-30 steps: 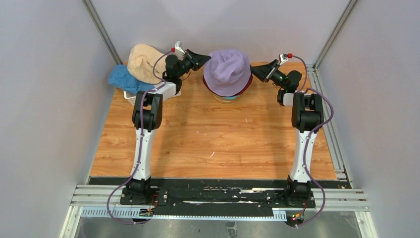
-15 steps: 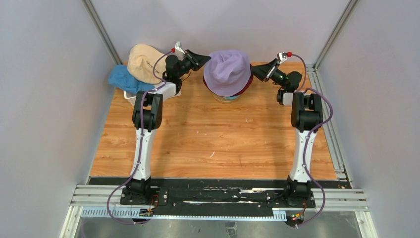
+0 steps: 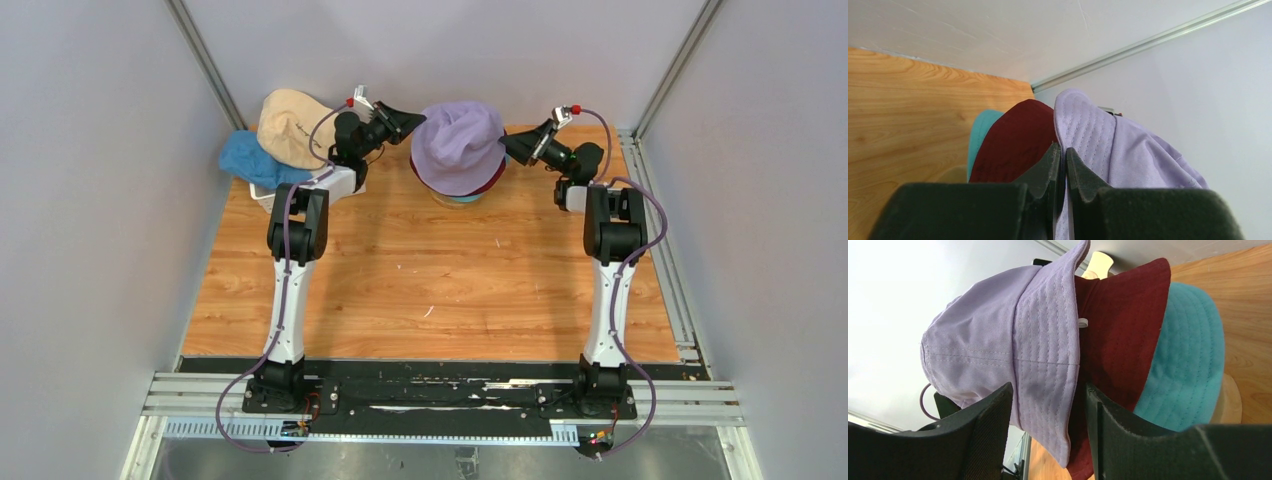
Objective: Stack the hats
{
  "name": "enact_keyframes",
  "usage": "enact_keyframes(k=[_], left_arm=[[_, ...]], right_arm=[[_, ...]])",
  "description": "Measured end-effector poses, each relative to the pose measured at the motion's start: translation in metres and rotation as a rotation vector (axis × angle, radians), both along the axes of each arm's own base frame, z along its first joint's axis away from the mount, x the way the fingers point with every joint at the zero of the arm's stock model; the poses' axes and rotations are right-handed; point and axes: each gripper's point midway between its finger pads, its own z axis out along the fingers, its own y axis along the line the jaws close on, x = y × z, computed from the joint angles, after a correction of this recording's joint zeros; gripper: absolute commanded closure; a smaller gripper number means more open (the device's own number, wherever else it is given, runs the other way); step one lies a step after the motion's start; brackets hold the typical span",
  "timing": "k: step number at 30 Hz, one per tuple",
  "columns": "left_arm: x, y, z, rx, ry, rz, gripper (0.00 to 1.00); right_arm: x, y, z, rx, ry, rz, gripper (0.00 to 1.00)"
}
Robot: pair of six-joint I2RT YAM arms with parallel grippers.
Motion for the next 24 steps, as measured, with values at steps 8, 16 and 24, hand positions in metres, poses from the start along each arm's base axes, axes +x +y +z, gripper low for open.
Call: enact_keyframes(k=[8,16,24], left_arm=[[0.000,0.000,-0.001,0.001,0.001,0.000,0.88],[-0.001,0.000,-0.008,0.014,0.009,0.002,0.88],[-0.002,0.000,-0.018,0.025,0.030,0.003,0.88]], right_arm=[[-0.001,0.006,-0.002,-0.002,0.004,0.010,0.90],[0.000,0.006,-0.006,-0.005,0.011,0.007,0.99],[0.008,0.003,-0.007,-0.014,0.008,-0.023,0.99]])
